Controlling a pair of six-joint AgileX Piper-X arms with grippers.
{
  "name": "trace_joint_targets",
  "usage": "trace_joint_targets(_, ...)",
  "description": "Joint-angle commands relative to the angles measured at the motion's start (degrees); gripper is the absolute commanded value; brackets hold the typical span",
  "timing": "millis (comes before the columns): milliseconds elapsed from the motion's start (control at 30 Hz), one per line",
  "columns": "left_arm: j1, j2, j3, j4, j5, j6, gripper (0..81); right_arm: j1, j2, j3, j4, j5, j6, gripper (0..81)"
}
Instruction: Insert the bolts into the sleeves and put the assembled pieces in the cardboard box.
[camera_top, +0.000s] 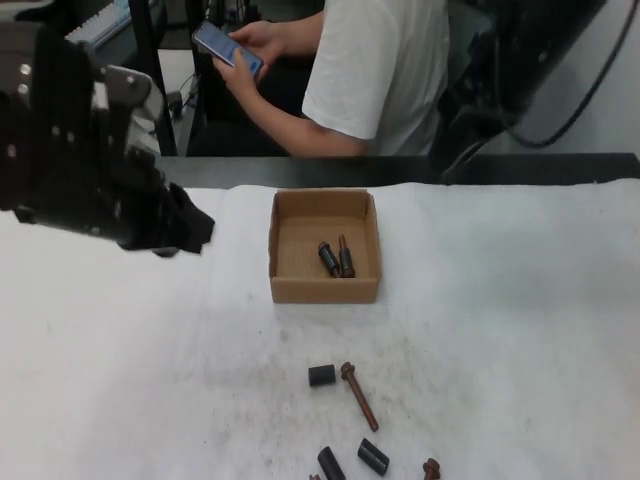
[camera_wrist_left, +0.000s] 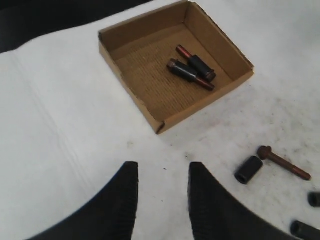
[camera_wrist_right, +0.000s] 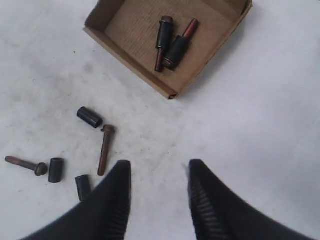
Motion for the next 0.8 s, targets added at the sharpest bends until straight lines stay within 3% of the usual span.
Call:
trace_joint_targets(0, -3.6, 2.1, -0.5, 4.5, 1.1, 0.0, 33.7, 0.3, -3.4, -0.1, 3.2, 0.1, -0.1, 35.7)
trace_joint_targets(167, -8.5, 3.8, -0.6, 6.1, -1.0, 0.4, 44.5, 0.3, -6.6, -0.1, 5.8, 0.5, -0.1, 35.7)
trace_joint_targets(433, -9.3, 3.8, -1.9, 11.5, -10.2, 8.7, 44.8, 0.3, -9.9, 4.9, 6.0, 1.6, -0.1, 35.7)
trace_joint_targets(600, -9.9, 3.8, -2.8, 13.5, -6.9, 10.7, 44.8, 0.3, -9.8, 14.0, 6.4, 0.3, -0.1, 35.7)
trace_joint_targets(767, -13.7, 3.8, -4.9, 21.9, -2.9, 16.0, 44.8, 0.3, -9.8, 18.0, 4.5, -5.2, -1.2, 35.7)
